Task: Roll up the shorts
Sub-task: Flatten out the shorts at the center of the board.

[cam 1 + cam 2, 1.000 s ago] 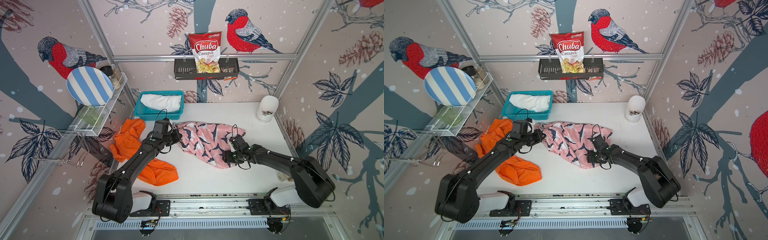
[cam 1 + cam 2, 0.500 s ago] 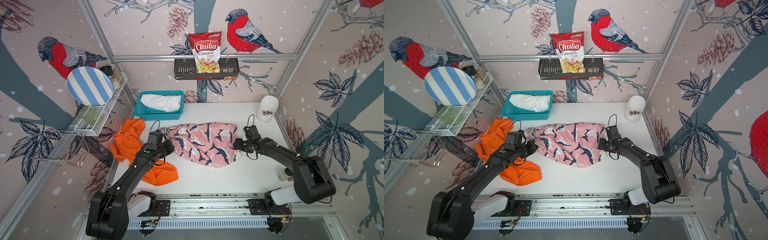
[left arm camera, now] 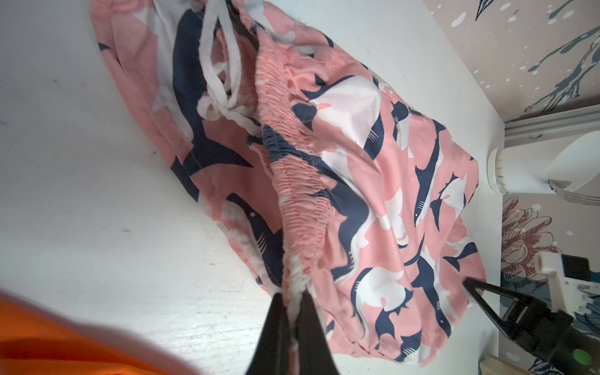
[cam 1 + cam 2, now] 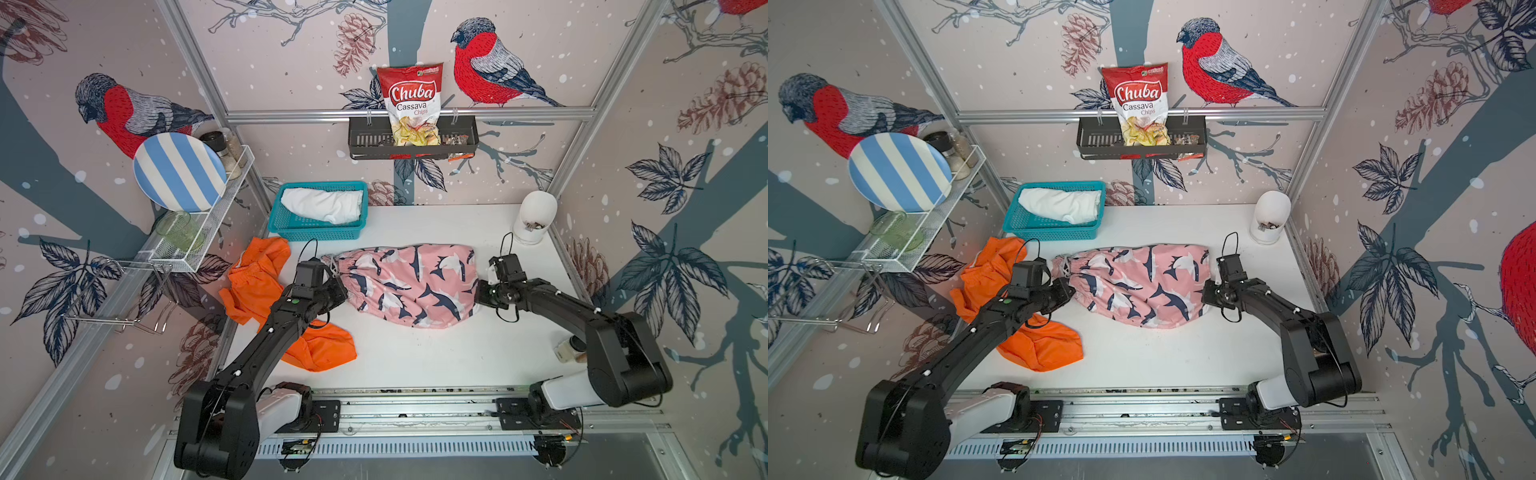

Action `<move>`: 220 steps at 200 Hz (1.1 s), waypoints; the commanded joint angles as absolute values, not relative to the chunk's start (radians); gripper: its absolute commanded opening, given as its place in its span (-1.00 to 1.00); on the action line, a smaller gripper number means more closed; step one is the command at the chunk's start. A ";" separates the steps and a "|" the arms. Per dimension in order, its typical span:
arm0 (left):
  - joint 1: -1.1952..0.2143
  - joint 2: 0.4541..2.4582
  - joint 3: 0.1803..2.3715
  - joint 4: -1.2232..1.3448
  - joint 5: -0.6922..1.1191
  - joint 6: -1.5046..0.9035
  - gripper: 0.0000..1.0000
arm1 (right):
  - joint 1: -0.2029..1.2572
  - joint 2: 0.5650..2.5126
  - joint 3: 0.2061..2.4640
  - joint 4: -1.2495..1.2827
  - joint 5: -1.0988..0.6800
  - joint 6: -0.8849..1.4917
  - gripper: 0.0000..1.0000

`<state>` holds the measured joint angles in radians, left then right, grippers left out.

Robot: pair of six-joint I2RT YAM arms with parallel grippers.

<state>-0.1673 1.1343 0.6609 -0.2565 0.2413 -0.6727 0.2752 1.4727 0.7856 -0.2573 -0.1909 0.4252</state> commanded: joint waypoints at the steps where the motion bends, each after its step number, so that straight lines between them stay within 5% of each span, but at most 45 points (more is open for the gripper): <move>1: -0.120 1.138 0.657 -0.236 0.156 -0.665 -1.00 | 0.251 1.522 0.881 -0.242 -0.207 0.409 -1.00; 15: -0.071 1.161 0.640 -0.209 0.180 -0.659 -1.00 | 0.243 1.558 0.941 -0.254 -0.205 0.400 -0.99; 49: -0.043 1.321 0.664 -0.185 0.270 -0.616 -1.00 | 0.254 1.581 0.990 -0.316 -0.190 0.378 -0.12; 105: -0.016 1.410 0.650 -0.126 0.302 -0.621 -1.00 | 0.277 1.425 0.812 -0.318 -0.149 0.404 0.17; 149: -0.004 1.405 0.657 -0.133 0.299 -0.619 -1.00 | 0.286 1.408 0.696 -0.241 -0.208 0.439 0.09; 174: -0.004 1.413 0.659 -0.130 0.310 -0.622 -1.00 | 0.317 1.475 0.709 -0.167 -0.260 0.456 0.31; 194: -0.004 1.408 0.666 -0.133 0.316 -0.622 -1.00 | 0.319 1.542 0.730 -0.089 -0.322 0.468 0.29; 207: -0.004 1.399 0.675 -0.142 0.318 -0.623 -1.00 | 0.318 1.588 0.757 -0.062 -0.342 0.469 0.11; 220: -0.004 1.382 0.691 -0.155 0.322 -0.622 -1.00 | 0.314 1.603 0.794 -0.073 -0.328 0.471 -0.50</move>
